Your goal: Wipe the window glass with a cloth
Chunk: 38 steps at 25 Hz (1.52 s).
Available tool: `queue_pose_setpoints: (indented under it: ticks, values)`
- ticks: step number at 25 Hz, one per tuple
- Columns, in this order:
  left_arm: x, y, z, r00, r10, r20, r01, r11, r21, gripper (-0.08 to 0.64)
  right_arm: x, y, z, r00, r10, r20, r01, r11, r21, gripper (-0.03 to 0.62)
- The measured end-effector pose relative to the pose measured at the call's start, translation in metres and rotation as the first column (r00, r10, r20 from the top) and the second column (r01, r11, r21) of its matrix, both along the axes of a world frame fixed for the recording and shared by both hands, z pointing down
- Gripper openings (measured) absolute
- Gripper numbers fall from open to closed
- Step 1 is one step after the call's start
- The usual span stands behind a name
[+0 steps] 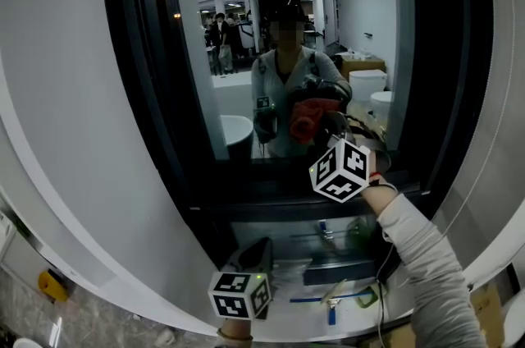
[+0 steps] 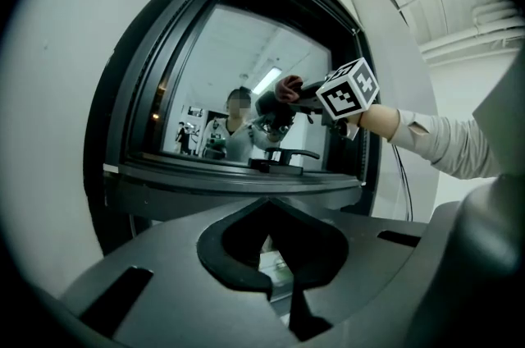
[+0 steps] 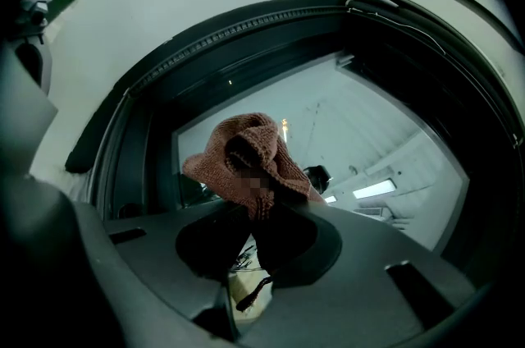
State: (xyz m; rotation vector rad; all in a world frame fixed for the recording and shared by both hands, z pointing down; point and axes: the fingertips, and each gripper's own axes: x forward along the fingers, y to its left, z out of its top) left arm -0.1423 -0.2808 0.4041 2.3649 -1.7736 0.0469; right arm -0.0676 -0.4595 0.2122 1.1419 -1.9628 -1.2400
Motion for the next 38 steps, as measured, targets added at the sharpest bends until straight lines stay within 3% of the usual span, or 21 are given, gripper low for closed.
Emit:
queue_pose_setpoints:
  ticks: [12, 21, 32, 38]
  values:
    - [0.014, 0.004, 0.003, 1.000, 0.015, -0.001, -0.015, 1.000, -0.012, 0.005, 0.005, 0.000, 0.051, 0.999, 0.000, -0.049, -0.005, 0.995, -0.101, 0.061]
    - [0.027, -0.001, 0.002, 0.999, 0.041, 0.009, -0.041, 0.999, -0.014, 0.005, 0.007, 0.002, 0.053, 0.995, 0.002, -0.100, -0.010, 0.997, -0.073, 0.061]
    - [0.045, -0.013, 0.005, 0.996, 0.087, 0.012, -0.087, 0.996, -0.018, 0.005, 0.043, 0.027, -0.018, 1.000, -0.012, -0.024, 0.013, 0.999, 0.048, 0.061]
    - [0.049, -0.021, 0.004, 0.995, 0.102, 0.011, -0.102, 0.995, -0.017, 0.005, 0.080, 0.024, -0.088, 0.997, 0.064, -0.040, -0.056, 0.980, 0.193, 0.061]
